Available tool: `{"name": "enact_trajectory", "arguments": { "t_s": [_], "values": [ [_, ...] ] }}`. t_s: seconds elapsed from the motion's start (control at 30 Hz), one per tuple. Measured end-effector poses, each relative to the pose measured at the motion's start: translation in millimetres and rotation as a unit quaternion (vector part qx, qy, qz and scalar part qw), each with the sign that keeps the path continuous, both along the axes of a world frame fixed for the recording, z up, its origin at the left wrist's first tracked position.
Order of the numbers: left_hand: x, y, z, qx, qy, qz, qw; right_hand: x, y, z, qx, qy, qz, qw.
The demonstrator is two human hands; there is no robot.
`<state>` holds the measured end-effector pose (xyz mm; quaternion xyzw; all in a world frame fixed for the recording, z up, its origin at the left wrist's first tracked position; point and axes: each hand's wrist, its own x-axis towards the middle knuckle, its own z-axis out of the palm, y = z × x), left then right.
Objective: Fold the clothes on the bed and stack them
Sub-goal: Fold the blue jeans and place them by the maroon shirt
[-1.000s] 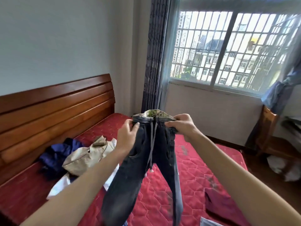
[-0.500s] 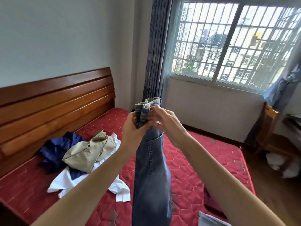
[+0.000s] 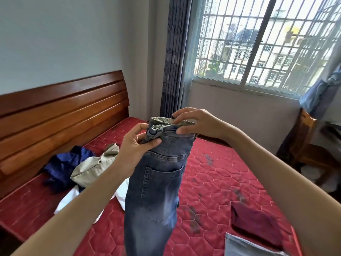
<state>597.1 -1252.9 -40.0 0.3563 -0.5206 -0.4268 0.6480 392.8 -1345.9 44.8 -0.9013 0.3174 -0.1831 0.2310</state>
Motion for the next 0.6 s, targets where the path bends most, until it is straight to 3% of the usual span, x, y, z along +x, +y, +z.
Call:
{"name": "enact_trajectory", "arguments": {
  "t_s": [0.27,0.5,0.6],
  "values": [
    [18.2,-12.0,-13.4,0.011,-0.017,0.01,1.0,22.7,-3.7,-15.6,-0.007,0.07,0.019,0.997],
    [41.0,-30.5,-46.1,0.02,-0.097,-0.032,0.995,14.5,10.2,-33.7,-0.106,-0.031,-0.065,0.992],
    [42.4,-24.2,-69.4,0.019,-0.104,-0.005,0.994,0.0,11.5,-17.1,-0.136,-0.066,-0.114,0.982]
  ]
}}
